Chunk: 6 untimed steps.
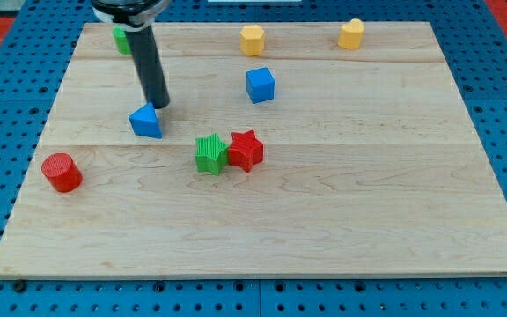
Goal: Push the blue triangle to the center left
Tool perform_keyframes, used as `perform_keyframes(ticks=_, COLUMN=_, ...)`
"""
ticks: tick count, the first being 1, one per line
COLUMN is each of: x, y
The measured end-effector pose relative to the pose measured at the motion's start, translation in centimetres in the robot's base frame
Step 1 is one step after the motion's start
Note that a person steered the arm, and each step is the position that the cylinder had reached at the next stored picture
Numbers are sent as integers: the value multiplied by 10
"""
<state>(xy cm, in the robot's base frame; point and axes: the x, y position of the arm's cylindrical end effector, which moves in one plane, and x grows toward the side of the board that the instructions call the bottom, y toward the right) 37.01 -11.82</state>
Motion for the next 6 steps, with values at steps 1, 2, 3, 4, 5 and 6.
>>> perform_keyframes(ticks=1, x=24, y=42)
perform_keyframes(ticks=2, x=41, y=5)
perform_keyframes(ticks=3, x=44, y=-28)
perform_keyframes(ticks=4, x=40, y=-66)
perform_keyframes(ticks=5, x=31, y=-88)
perform_keyframes(ticks=6, x=-10, y=-19)
